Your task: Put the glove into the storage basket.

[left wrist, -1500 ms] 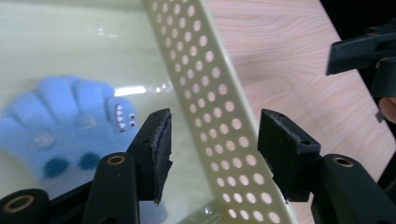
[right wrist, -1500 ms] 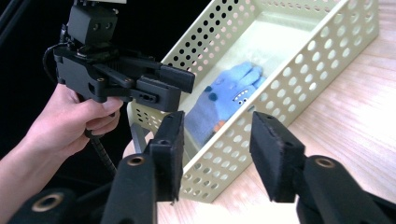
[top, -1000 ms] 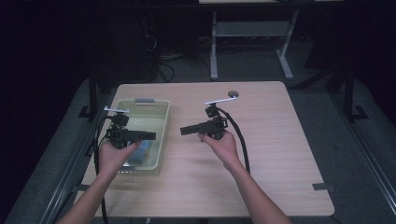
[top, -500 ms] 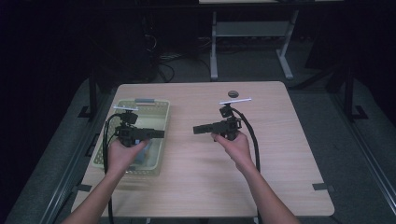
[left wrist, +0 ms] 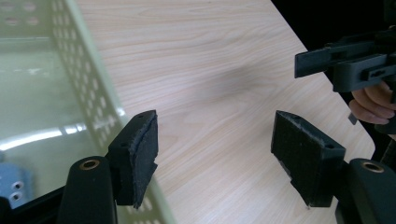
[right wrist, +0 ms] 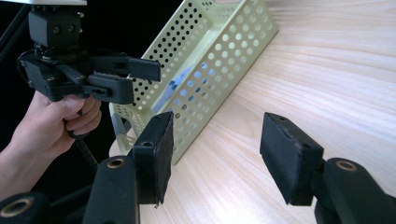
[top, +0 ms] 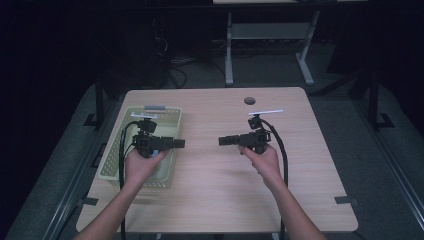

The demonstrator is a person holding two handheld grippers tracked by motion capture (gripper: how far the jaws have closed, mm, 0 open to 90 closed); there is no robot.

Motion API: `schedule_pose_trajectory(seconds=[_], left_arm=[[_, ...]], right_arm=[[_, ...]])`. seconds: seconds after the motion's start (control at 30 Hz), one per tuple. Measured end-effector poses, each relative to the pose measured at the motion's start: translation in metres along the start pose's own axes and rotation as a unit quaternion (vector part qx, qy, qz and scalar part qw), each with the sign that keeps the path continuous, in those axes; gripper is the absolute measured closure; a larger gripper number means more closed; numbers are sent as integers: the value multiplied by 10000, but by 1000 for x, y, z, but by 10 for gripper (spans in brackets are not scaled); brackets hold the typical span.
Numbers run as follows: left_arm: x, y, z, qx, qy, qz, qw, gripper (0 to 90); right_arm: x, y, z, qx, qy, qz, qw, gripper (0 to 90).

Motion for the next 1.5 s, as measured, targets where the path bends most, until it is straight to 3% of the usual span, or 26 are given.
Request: schedule_pose_trajectory(seconds=[0.3, 0.8, 1.03, 1.5], left_arm=[[12, 12, -3, 85, 22, 141, 9999, 315], [26, 30, -5, 242, 85, 195, 9995, 315], [34, 49, 1, 396, 163, 326, 9985, 316], [52, 70, 10, 488, 224, 538, 9971, 307]], right_arm=[[-13, 11, 5, 156, 101, 78, 9998, 420], [-27, 25, 13, 249, 201, 173, 9993, 406], [-41, 30, 22, 252, 267, 261, 9990, 393], [-68, 42, 38, 360, 424, 440, 9975, 377]])
Point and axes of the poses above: each handheld gripper's, and its own axes: x roughly forward along the jaws, z roughly out of its underside, y roughly to its right, the point moved 1 cm from there along x, roughly forward along the jaws, and after that the axes turned 11 degrees about x, right-handed, at the moved point
